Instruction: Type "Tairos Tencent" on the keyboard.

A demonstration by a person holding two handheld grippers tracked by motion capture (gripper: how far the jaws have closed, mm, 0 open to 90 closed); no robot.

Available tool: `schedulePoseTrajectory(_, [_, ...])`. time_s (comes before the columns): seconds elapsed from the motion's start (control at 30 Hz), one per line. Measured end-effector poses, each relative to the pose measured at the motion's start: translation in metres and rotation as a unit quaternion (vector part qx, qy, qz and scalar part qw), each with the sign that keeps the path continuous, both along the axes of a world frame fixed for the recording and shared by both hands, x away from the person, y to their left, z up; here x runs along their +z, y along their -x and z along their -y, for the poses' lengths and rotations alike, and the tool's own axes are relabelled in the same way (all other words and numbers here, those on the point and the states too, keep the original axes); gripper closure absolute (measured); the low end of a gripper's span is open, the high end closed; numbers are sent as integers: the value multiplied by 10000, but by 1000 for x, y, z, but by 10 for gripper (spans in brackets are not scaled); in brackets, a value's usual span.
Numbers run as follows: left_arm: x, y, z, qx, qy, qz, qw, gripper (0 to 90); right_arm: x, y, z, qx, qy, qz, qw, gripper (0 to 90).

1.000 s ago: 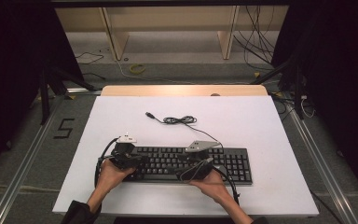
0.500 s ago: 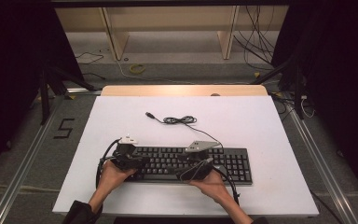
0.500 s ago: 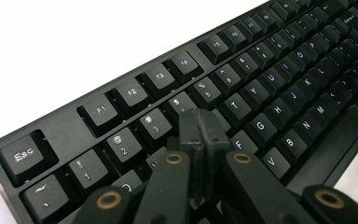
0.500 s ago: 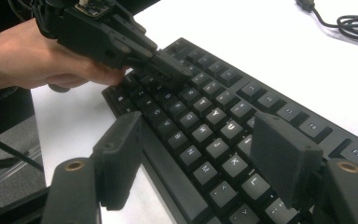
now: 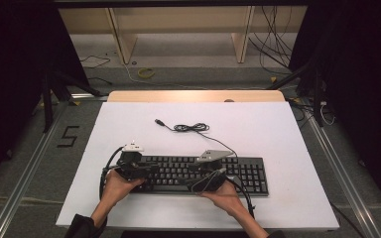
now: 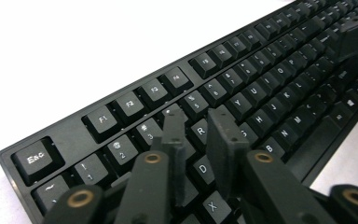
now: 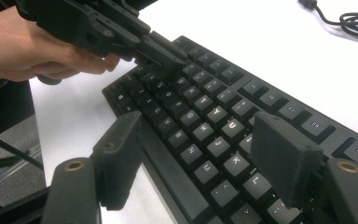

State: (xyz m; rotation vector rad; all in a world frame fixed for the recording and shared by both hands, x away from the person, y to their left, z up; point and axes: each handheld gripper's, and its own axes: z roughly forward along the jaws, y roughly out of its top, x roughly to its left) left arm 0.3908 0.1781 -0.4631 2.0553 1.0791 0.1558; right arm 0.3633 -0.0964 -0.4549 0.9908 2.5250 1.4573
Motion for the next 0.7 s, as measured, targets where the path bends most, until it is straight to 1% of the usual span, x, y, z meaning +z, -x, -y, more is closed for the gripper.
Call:
schedulePoseTrajectory(0.2, [2,2,0,-58,86,-6,9999,685,0,0,0,-3,-5,3,10000,350])
schedulePoseTrajectory(0.4, [3,5,-1,-54,176,-16,9998,599,0,0,0,1,-17,8,10000,350])
schedulePoseTrajectory(0.47, [4,5,-2,-41,251,-34,9997,572,0,1,-1,2,-7,6,10000,350])
schedulePoseTrajectory(0.7, [5,8,-3,-30,330,19,9994,514,-1,1,-2,29,4,3,10000,353])
